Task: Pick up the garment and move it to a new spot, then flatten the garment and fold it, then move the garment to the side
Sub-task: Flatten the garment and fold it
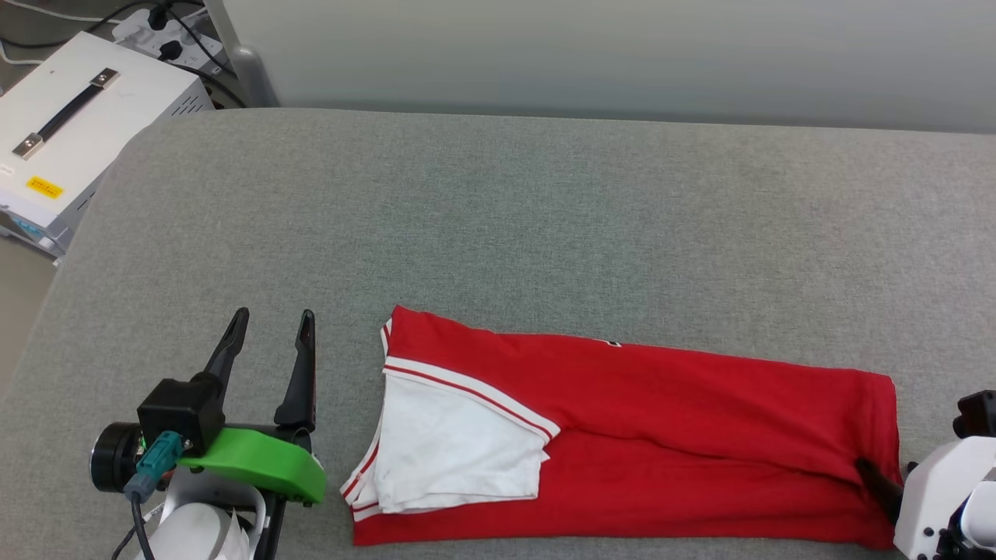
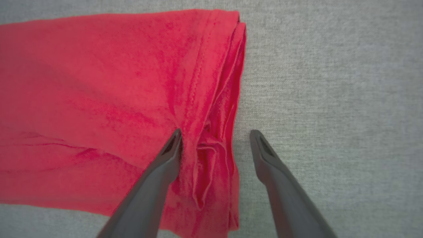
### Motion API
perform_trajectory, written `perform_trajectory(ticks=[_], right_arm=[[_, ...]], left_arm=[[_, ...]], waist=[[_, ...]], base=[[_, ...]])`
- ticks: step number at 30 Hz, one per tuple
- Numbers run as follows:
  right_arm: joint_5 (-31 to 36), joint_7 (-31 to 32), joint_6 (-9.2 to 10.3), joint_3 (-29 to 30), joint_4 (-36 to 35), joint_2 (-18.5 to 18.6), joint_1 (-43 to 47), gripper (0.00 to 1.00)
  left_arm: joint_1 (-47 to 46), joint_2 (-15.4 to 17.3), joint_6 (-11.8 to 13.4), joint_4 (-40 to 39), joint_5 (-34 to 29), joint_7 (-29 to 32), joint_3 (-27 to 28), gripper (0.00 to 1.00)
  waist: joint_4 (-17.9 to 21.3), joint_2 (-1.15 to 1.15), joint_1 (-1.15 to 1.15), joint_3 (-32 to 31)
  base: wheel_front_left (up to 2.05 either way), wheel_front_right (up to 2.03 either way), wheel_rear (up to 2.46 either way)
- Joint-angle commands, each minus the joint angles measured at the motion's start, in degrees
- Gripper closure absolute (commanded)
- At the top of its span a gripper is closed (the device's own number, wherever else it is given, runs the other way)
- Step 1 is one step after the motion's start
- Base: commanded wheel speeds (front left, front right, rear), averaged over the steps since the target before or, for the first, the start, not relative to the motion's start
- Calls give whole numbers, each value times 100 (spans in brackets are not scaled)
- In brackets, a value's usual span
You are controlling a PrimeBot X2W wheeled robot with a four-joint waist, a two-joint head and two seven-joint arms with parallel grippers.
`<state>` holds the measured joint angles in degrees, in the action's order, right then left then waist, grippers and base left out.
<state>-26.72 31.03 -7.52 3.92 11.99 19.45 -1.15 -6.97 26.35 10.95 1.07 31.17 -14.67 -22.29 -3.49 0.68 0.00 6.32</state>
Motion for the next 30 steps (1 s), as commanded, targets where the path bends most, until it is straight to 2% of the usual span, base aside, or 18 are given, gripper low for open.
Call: perform_trajectory(ticks=[1,7,9,16,26,27,28,29,30], right_arm=[[28,20,3,35,58,-58,54,0],[-83,19,3,49,349,-116,19,0],[-517,63,3,-143,452,-164,37,0],[-1247,-61,3,-601,596,-198,10,0],[-1582,-415,3,-1218,953,-248,-209,0],[-1596,-442,3,-1252,991,-250,-228,20],[-1602,-470,3,-1289,1048,-244,-247,69],[-1561,-514,3,-1290,1120,-223,-264,100],[-1476,-603,3,-1322,1173,-181,-294,100]], left_arm=[[112,-91,-124,11,-143,-31,130,0],[233,-401,-487,110,-544,-32,532,0],[259,-576,-684,176,-778,-32,700,0],[296,-880,-997,249,-1100,-32,968,0],[279,-1167,-1345,402,-1396,-32,1228,0],[280,-1187,-1366,415,-1415,-32,1247,0],[280,-1212,-1391,428,-1438,-32,1270,0],[280,-1234,-1410,440,-1456,-32,1288,0],[278,-1259,-1434,454,-1478,-32,1307,0]], waist=[[-14,-68,0,41],[-36,-68,0,118],[-53,-68,0,163],[-70,-68,0,220],[-90,-68,0,207],[-91,-68,0,206],[-93,-68,0,204],[-96,-68,0,201],[-101,-68,0,194]], base=[[0,0,0],[0,0,0],[0,0,0],[0,0,0],[0,0,0],[0,0,0],[0,0,0],[0,0,0],[0,0,0]])
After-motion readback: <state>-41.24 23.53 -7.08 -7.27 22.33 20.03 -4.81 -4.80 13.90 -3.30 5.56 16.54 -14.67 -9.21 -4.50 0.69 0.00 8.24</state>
